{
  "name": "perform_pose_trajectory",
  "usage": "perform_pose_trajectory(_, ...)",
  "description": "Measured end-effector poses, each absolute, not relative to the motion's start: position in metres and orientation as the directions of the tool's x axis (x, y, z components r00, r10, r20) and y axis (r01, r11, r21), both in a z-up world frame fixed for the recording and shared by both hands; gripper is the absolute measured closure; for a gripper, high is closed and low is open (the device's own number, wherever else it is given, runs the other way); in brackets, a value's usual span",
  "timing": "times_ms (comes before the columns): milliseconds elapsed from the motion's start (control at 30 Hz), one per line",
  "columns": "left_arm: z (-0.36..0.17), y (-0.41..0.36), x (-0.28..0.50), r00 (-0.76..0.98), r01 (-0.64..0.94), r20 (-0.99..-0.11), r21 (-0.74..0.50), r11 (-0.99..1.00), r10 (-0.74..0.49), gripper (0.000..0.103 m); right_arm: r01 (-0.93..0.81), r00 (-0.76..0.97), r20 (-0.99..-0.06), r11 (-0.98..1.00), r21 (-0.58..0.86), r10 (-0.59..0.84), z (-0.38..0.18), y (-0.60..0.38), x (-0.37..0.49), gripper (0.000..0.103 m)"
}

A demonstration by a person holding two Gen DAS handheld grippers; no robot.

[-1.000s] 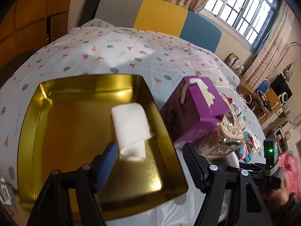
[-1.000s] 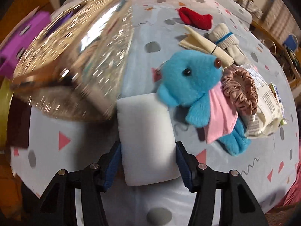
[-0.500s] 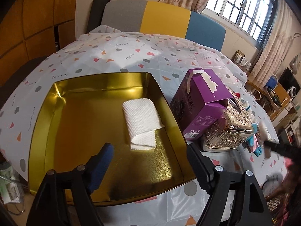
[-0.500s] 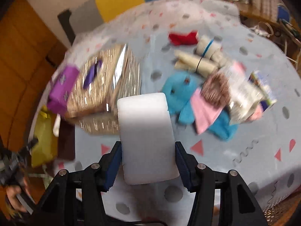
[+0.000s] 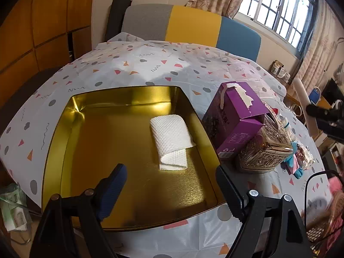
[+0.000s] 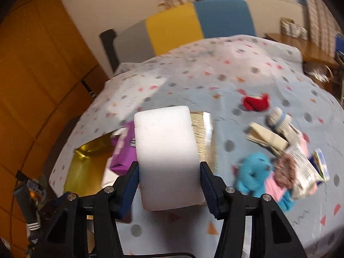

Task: Organize soft objects
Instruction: 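Grasp the white foam block with the right tool and lift it toward the tray, then lower the foam block into the gold tray and open the right tool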

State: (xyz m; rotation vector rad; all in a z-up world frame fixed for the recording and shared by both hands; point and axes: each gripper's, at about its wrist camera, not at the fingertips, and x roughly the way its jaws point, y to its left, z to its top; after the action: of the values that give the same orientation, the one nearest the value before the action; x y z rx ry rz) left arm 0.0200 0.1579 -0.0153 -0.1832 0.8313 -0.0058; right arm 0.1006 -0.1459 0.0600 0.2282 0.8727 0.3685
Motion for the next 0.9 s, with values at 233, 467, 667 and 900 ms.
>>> perform_pose_trajectory(233,-0.016,0.165,0.017,0.682,-0.092,-0.729,-0.158,0.983,-0.054,0.016,-0.339,0.549,-0.689,0.88,0.334,0.473,0.067,-0.093,0.1,0.047)
perform_pose_trajectory(467,-0.01,0.18,0.012,0.707,-0.156,-0.707,-0.148,0.977,0.005,0.016,-0.431,0.466,-0.711,0.837,0.337,0.526,0.054,-0.046,0.098,0.047)
perform_pose_trajectory(667,-0.006,0.203,0.008,0.718,-0.228,-0.693,-0.142,0.963,0.068,0.015,-0.501,0.375,-0.747,0.798,0.335,0.549,0.035,0.006,0.098,0.047)
perform_pose_trajectory(900,-0.007,0.223,0.0,0.71,-0.294,-0.692,-0.127,0.947,0.127,0.014,-0.534,0.303,-0.812,0.795,0.288,0.498,0.002,0.051,0.095,0.047)
